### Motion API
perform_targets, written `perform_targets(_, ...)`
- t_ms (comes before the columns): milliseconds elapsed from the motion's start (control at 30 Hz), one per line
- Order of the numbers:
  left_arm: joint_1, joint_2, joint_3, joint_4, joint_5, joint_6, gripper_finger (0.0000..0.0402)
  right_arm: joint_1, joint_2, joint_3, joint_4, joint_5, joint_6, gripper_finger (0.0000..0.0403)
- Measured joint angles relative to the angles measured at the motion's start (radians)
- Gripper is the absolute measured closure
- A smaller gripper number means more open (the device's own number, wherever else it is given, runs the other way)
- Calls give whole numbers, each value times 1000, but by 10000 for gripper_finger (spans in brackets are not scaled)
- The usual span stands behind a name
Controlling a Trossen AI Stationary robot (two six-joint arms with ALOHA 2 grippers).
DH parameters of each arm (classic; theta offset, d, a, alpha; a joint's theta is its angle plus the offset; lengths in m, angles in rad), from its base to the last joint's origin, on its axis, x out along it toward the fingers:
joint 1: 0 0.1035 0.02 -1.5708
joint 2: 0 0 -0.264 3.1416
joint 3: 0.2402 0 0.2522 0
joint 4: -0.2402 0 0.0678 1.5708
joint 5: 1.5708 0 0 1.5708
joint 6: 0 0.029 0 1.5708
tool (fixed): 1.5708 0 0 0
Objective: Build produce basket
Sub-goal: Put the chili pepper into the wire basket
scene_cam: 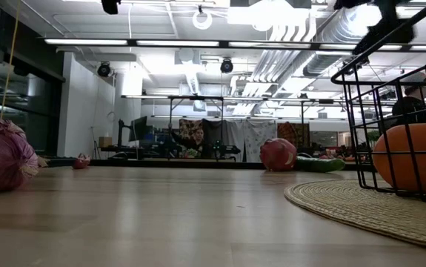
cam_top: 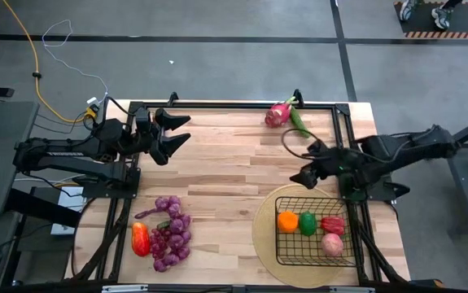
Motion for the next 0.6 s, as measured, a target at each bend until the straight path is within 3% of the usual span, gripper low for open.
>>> perform_targets(133,0,0,0,0,1,-1,44,-156,61,0,99,-182,-296,13)
perform_targets(333,0,0,0,-4,-25,-4,44,-316,203,0,392,-334,-613,13)
perform_targets(467,0,0,0,-36,-40,-4,44,-381,269,-1,655,-406,-690,13)
perform_targets(600,0,0,0,-78,-49,-4,44,-412,242,-1,767,-423,-681,13)
